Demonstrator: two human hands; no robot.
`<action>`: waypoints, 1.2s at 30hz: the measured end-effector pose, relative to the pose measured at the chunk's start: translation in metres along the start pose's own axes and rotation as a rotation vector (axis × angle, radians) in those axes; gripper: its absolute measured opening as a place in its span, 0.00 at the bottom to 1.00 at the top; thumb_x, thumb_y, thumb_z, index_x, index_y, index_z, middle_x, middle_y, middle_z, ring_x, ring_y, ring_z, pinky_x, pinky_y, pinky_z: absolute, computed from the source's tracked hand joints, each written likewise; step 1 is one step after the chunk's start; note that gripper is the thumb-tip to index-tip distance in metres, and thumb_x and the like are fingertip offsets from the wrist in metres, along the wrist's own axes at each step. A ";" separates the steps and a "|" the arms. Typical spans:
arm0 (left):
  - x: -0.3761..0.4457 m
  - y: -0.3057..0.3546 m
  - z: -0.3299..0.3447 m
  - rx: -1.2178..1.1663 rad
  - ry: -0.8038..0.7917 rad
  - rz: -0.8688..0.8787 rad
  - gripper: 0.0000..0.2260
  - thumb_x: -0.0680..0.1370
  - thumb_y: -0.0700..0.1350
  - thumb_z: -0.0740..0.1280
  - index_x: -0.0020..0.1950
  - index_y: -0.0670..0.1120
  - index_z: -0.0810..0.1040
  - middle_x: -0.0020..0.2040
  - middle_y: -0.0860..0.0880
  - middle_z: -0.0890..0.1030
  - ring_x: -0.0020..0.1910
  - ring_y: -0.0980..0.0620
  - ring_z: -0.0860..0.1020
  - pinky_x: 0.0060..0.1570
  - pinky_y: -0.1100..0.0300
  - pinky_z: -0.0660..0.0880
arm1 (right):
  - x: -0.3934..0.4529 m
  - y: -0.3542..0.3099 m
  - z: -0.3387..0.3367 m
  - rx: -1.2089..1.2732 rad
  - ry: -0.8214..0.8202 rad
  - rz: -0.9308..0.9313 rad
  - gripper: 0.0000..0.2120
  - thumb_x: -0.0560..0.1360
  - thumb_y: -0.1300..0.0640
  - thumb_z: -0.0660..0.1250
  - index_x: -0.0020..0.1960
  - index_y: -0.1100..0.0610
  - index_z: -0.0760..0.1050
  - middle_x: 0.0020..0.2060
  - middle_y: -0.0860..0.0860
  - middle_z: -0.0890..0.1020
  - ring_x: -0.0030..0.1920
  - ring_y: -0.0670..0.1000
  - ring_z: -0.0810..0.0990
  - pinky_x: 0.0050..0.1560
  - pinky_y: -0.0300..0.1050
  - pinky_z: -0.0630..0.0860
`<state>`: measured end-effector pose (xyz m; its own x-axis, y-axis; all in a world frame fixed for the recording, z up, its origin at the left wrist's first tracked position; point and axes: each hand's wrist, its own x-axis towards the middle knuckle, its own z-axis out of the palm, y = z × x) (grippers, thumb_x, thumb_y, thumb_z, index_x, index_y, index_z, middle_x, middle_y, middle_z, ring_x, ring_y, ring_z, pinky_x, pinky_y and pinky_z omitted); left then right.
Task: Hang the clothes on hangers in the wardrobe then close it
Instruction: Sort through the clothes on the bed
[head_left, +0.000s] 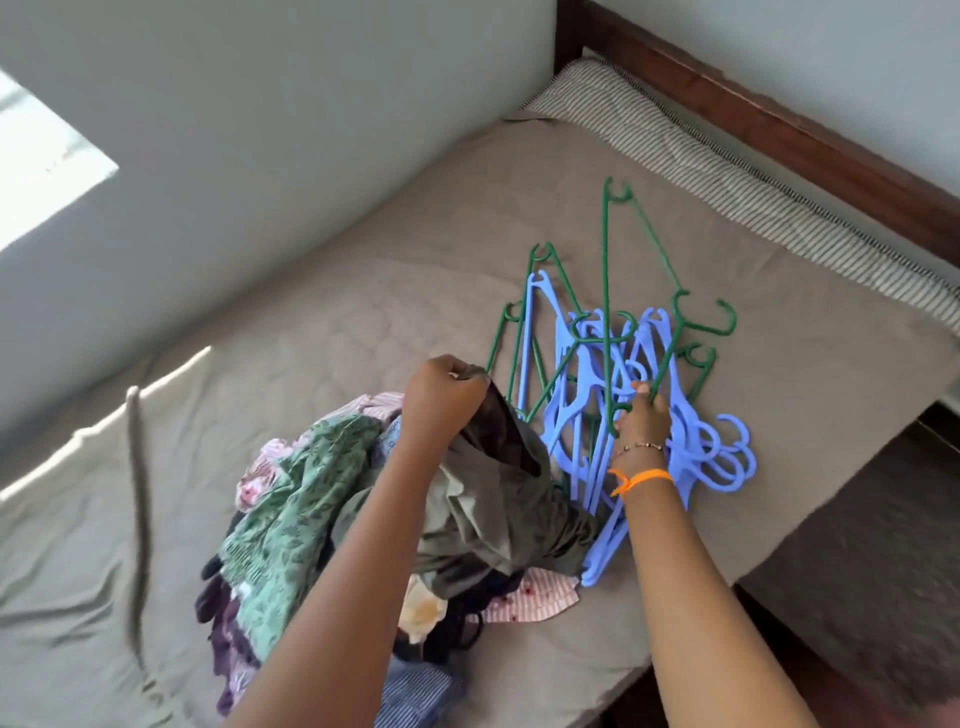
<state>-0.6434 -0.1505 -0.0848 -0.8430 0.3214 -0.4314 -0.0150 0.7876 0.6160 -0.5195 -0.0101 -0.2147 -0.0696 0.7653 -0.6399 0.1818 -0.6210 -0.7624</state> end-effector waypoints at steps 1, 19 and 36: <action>-0.005 0.002 -0.005 -0.025 0.004 0.009 0.04 0.73 0.41 0.68 0.44 0.43 0.80 0.37 0.46 0.78 0.43 0.45 0.76 0.41 0.58 0.69 | -0.027 0.000 0.002 0.042 -0.057 -0.047 0.10 0.82 0.56 0.54 0.50 0.57 0.72 0.33 0.51 0.68 0.29 0.47 0.67 0.29 0.40 0.66; -0.137 -0.001 -0.162 -0.205 0.003 0.468 0.09 0.69 0.37 0.73 0.49 0.42 0.83 0.45 0.46 0.83 0.47 0.49 0.80 0.54 0.55 0.76 | -0.278 -0.091 0.020 -0.105 -0.468 -0.849 0.12 0.76 0.67 0.63 0.44 0.50 0.67 0.36 0.52 0.78 0.30 0.41 0.78 0.34 0.36 0.76; -0.202 -0.016 -0.262 -0.769 -0.131 0.387 0.05 0.75 0.35 0.69 0.42 0.44 0.80 0.37 0.48 0.77 0.37 0.53 0.75 0.47 0.60 0.74 | -0.336 -0.095 0.001 -0.200 -0.207 -1.060 0.12 0.71 0.74 0.60 0.46 0.59 0.67 0.35 0.48 0.78 0.32 0.40 0.78 0.46 0.48 0.77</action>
<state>-0.6135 -0.3655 0.1651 -0.7957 0.5886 -0.1429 -0.1393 0.0518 0.9889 -0.5140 -0.2085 0.0726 -0.4439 0.8396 0.3129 0.0871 0.3880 -0.9175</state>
